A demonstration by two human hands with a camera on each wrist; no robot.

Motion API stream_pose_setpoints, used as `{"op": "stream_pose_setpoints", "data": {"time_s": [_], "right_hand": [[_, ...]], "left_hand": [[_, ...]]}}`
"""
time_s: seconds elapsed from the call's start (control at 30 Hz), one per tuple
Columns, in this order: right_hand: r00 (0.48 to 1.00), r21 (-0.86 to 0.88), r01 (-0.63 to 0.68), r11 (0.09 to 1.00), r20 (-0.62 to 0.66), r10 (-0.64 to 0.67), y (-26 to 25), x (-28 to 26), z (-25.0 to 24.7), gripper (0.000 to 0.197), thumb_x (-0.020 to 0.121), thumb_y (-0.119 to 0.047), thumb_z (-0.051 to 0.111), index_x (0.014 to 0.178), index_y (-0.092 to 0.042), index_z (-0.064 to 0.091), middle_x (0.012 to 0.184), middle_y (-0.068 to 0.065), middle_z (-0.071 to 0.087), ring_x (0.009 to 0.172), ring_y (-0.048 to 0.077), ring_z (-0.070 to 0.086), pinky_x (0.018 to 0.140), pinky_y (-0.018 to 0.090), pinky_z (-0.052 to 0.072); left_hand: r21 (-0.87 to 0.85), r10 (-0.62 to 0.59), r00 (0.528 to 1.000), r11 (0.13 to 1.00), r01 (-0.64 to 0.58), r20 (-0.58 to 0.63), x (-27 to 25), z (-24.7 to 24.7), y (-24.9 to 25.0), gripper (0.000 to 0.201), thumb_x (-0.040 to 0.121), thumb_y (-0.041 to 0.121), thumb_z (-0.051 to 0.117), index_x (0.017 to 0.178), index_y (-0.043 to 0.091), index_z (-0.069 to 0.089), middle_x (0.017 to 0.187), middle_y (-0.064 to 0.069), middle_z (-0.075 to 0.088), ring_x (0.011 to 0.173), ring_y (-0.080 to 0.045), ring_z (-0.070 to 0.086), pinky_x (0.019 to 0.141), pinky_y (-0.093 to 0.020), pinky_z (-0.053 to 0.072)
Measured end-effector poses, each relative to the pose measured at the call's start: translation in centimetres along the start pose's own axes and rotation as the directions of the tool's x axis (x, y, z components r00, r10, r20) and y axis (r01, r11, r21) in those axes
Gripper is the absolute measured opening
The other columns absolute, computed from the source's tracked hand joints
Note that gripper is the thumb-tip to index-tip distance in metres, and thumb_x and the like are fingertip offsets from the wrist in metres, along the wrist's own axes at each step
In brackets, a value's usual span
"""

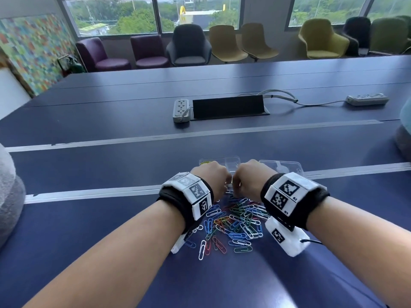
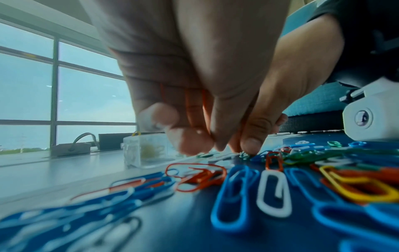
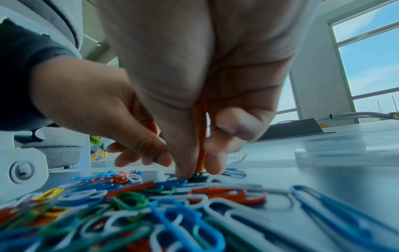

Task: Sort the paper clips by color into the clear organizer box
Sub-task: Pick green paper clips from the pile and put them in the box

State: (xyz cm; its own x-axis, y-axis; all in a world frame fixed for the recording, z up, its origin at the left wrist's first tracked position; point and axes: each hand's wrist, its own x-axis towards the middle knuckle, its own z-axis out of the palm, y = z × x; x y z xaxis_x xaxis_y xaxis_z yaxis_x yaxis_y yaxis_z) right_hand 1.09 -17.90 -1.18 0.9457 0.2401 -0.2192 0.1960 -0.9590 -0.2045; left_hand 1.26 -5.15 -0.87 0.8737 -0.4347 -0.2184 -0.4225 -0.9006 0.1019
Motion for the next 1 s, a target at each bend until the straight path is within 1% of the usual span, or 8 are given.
{"op": "stream_pose_setpoints", "data": {"time_s": [0.1, 0.23, 0.37, 0.53, 0.7, 0.77, 0.87, 1.0], "right_hand": [[0.999, -0.010, 0.029, 1.000, 0.016, -0.029, 0.1, -0.2, 0.0, 0.016, 0.078, -0.018, 0.064, 0.088, -0.014, 0.076, 0.091, 0.011, 0.072, 0.082, 0.027, 0.067, 0.077, 0.031, 0.057], [0.999, 0.005, 0.046, 0.999, 0.027, -0.046, 0.8, -1.0, -0.9, 0.015, 0.081, -0.018, 0.061, 0.086, -0.015, 0.074, 0.090, 0.005, 0.073, 0.075, 0.017, 0.059, 0.071, 0.023, 0.049], [0.995, -0.007, 0.092, 0.996, 0.049, -0.091, 1.0, -1.2, -0.9, 0.016, 0.079, -0.028, 0.069, 0.094, -0.024, 0.074, 0.094, 0.001, 0.071, 0.080, 0.017, 0.061, 0.079, 0.026, 0.052], [0.992, -0.027, 0.123, 0.992, 0.043, -0.122, 0.8, -0.8, -0.4, 0.014, 0.079, -0.017, 0.061, 0.083, -0.020, 0.075, 0.089, 0.003, 0.073, 0.084, 0.022, 0.066, 0.080, 0.033, 0.056], [0.989, -0.014, 0.134, 0.991, 0.065, -0.132, 0.9, -1.2, -1.1, 0.008, 0.080, -0.019, 0.063, 0.078, -0.022, 0.070, 0.070, -0.008, 0.062, 0.072, 0.013, 0.056, 0.069, 0.024, 0.048], [0.990, 0.028, 0.132, 0.991, 0.037, -0.133, 1.5, -1.5, -1.8, 0.008, 0.081, -0.019, 0.061, 0.082, -0.025, 0.066, 0.063, -0.014, 0.052, 0.073, 0.012, 0.053, 0.069, 0.021, 0.041], [0.993, 0.053, 0.109, 0.993, 0.043, -0.112, 3.1, -2.4, -2.7, 0.023, 0.084, -0.015, 0.056, 0.100, -0.026, 0.069, 0.059, -0.016, 0.050, 0.073, 0.010, 0.053, 0.073, 0.019, 0.042], [0.992, 0.014, 0.074, 0.997, 0.105, -0.075, 5.3, -4.3, -2.7, 0.023, 0.080, -0.011, 0.054, 0.088, -0.023, 0.072, 0.056, -0.017, 0.053, 0.058, 0.000, 0.051, 0.075, 0.021, 0.048]], "left_hand": [[0.087, 0.037, 0.999, 0.995, -0.038, 0.015, 0.4, 0.1, 0.3, 0.030, 0.089, 0.021, 0.056, 0.116, 0.029, 0.064, 0.112, -0.009, 0.064, 0.103, -0.029, 0.062, 0.077, -0.036, 0.051], [0.129, 0.032, 0.999, 0.991, -0.032, 0.002, 1.0, 0.3, 0.3, 0.025, 0.089, 0.021, 0.056, 0.112, 0.021, 0.067, 0.113, -0.009, 0.065, 0.104, -0.031, 0.063, 0.075, -0.035, 0.050], [0.090, -0.002, 1.000, 0.996, 0.001, 0.001, 1.3, 0.1, 0.2, 0.021, 0.087, 0.021, 0.060, 0.106, 0.020, 0.068, 0.111, -0.009, 0.064, 0.102, -0.031, 0.063, 0.077, -0.036, 0.051], [0.008, -0.027, 0.999, 1.000, 0.027, -0.020, 1.0, 0.2, 0.2, 0.014, 0.086, 0.022, 0.062, 0.096, 0.018, 0.069, 0.107, -0.007, 0.066, 0.100, -0.029, 0.063, 0.078, -0.034, 0.051], [-0.106, -0.001, 0.997, 0.994, -0.007, -0.076, 0.5, -0.3, 0.0, 0.006, 0.081, 0.020, 0.065, 0.079, 0.017, 0.070, 0.094, -0.006, 0.069, 0.090, -0.026, 0.065, 0.080, -0.037, 0.056], [-0.105, 0.024, 0.994, 0.994, -0.035, -0.102, 0.2, -0.6, 0.1, 0.007, 0.081, 0.018, 0.065, 0.080, 0.014, 0.071, 0.093, -0.005, 0.070, 0.089, -0.025, 0.065, 0.080, -0.035, 0.055], [-0.149, 0.065, 0.994, 0.986, -0.078, -0.092, -0.3, -1.0, 0.5, 0.005, 0.083, 0.016, 0.066, 0.087, 0.014, 0.069, 0.096, -0.004, 0.070, 0.092, -0.022, 0.064, 0.083, -0.032, 0.053], [-0.149, 0.143, 0.988, 0.977, -0.149, -0.052, -0.6, -0.8, 1.2, 0.023, 0.088, 0.011, 0.056, 0.110, 0.015, 0.061, 0.108, -0.005, 0.064, 0.101, -0.021, 0.058, 0.087, -0.028, 0.045]]}}
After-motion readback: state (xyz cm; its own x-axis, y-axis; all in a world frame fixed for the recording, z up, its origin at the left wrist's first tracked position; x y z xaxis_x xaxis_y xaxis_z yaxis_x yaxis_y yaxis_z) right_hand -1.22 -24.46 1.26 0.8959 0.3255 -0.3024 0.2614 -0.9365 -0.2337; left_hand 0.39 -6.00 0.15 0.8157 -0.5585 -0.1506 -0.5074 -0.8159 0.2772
